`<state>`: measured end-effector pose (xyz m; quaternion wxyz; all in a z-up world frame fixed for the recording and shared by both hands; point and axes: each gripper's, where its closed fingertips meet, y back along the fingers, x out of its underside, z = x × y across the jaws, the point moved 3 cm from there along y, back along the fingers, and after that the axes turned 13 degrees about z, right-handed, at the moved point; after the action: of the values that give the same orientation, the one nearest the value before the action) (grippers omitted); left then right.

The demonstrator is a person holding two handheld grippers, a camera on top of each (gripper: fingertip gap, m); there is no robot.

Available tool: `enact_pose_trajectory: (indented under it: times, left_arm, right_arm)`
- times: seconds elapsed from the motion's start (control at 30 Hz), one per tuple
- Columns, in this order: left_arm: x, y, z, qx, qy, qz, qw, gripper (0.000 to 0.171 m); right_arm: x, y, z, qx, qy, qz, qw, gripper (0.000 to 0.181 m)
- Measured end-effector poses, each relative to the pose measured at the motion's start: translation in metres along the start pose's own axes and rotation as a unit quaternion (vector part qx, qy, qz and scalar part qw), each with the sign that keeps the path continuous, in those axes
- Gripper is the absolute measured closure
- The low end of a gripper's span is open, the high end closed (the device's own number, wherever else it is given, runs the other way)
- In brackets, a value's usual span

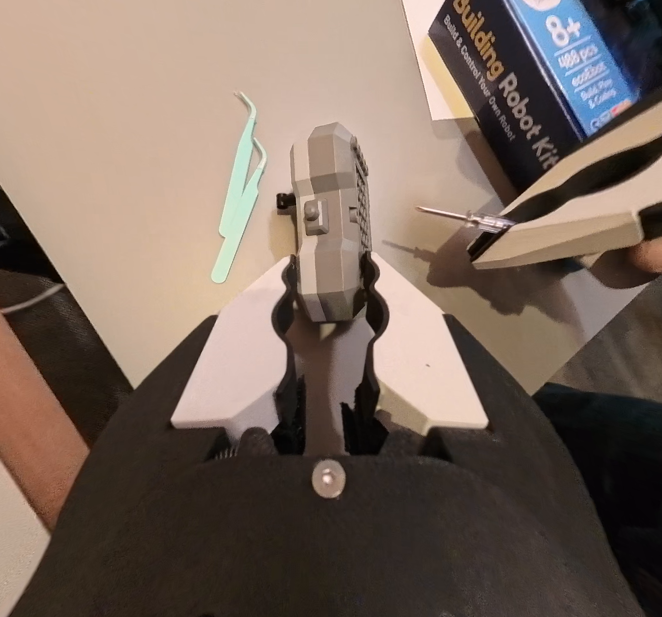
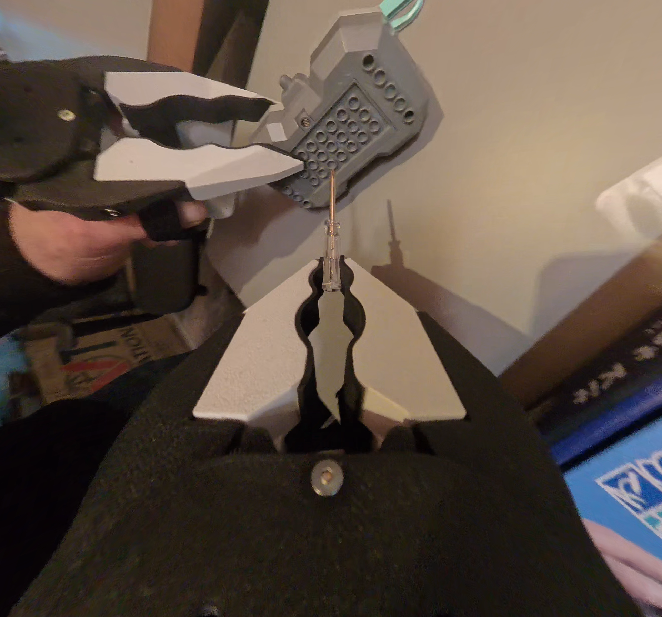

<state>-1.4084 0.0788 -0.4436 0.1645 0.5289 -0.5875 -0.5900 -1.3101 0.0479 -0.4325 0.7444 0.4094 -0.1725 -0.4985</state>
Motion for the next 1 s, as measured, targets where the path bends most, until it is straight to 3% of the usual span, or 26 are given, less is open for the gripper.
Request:
enact_pose_trajectory:
  times: [0.13, 0.3, 0.47, 0.7, 0.9, 1.0]
  left_arm:
    - [-0.001, -0.003, 0.001, 0.045, 0.068, 0.003, 0.997, 0.138]
    - [-0.002, -0.007, 0.0, 0.076, 0.12, 0.002, 0.99, 0.137]
    - [-0.001, -0.009, -0.006, 0.091, 0.139, 0.005, 0.986, 0.137]
    - [-0.001, -0.011, -0.01, 0.095, 0.15, 0.006, 0.984, 0.137]
    - [0.0, -0.01, -0.01, 0.102, 0.156, 0.008, 0.982, 0.138]
    - [0.001, -0.01, -0.013, 0.12, 0.175, 0.012, 0.977, 0.138]
  right_arm:
    - [0.002, -0.001, -0.018, 0.134, 0.042, -0.023, 0.99, 0.177]
    - [0.016, -0.018, -0.035, 0.198, 0.037, -0.008, 0.979, 0.177]
    - [0.012, -0.021, -0.045, 0.173, -0.04, -0.042, 0.983, 0.177]
    - [0.005, -0.019, -0.049, 0.185, -0.068, -0.062, 0.978, 0.173]
    - [0.01, -0.008, -0.045, 0.209, -0.044, -0.067, 0.975, 0.148]
    - [0.005, 0.001, -0.028, 0.221, 0.031, -0.083, 0.971, 0.129]
